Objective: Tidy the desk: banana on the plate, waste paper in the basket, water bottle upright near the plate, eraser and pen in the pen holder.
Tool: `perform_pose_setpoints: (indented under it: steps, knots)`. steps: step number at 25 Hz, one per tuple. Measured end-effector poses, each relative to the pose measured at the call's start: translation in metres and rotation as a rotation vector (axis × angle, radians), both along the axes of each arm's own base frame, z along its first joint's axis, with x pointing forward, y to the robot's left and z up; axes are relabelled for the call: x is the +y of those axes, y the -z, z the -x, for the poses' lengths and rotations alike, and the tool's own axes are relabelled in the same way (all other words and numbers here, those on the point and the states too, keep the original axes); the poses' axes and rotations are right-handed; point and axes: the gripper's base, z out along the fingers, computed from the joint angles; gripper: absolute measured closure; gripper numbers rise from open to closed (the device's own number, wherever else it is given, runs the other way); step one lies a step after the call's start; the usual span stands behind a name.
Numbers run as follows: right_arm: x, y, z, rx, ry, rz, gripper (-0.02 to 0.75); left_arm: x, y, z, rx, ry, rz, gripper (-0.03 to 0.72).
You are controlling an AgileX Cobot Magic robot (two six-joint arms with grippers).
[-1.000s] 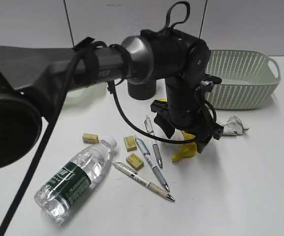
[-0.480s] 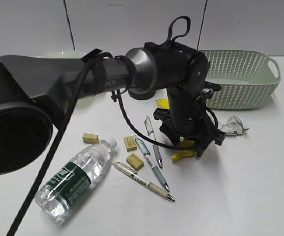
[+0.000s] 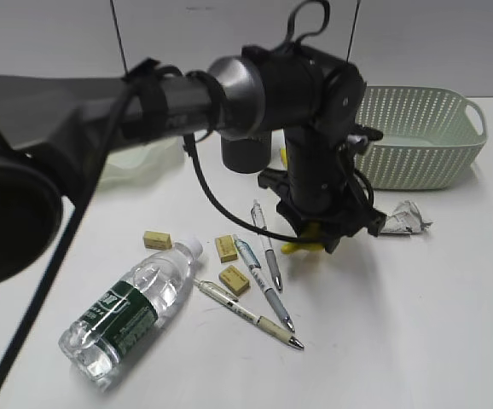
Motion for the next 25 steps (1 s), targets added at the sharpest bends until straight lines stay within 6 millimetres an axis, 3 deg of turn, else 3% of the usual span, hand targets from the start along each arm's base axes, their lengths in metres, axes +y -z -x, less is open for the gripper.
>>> perform_pose_setpoints:
  steps: [3,10,12,16,20,25]
  knots:
    - [0.0,0.0,0.0,0.0,0.0,0.0,0.318,0.006,-0.037,0.002,-0.036,0.006,0.006,0.382]
    - [0.0,0.0,0.0,0.0,0.0,0.0,0.318,0.036,-0.166,0.022,-0.197,0.006,0.135,0.382]
    - [0.0,0.0,0.0,0.0,0.0,0.0,0.318,0.052,-0.202,0.026,-0.298,0.002,0.149,0.382]
    - [0.0,0.0,0.0,0.0,0.0,0.0,0.318,0.097,-0.257,0.018,-0.481,-0.067,0.14,0.382]
    - [0.0,0.0,0.0,0.0,0.0,0.0,0.318,0.152,-0.272,-0.016,-0.506,-0.222,0.143,0.382]
    - [0.0,0.0,0.0,0.0,0.0,0.0,0.318,0.216,-0.255,-0.065,-0.415,-0.396,0.156,0.382]
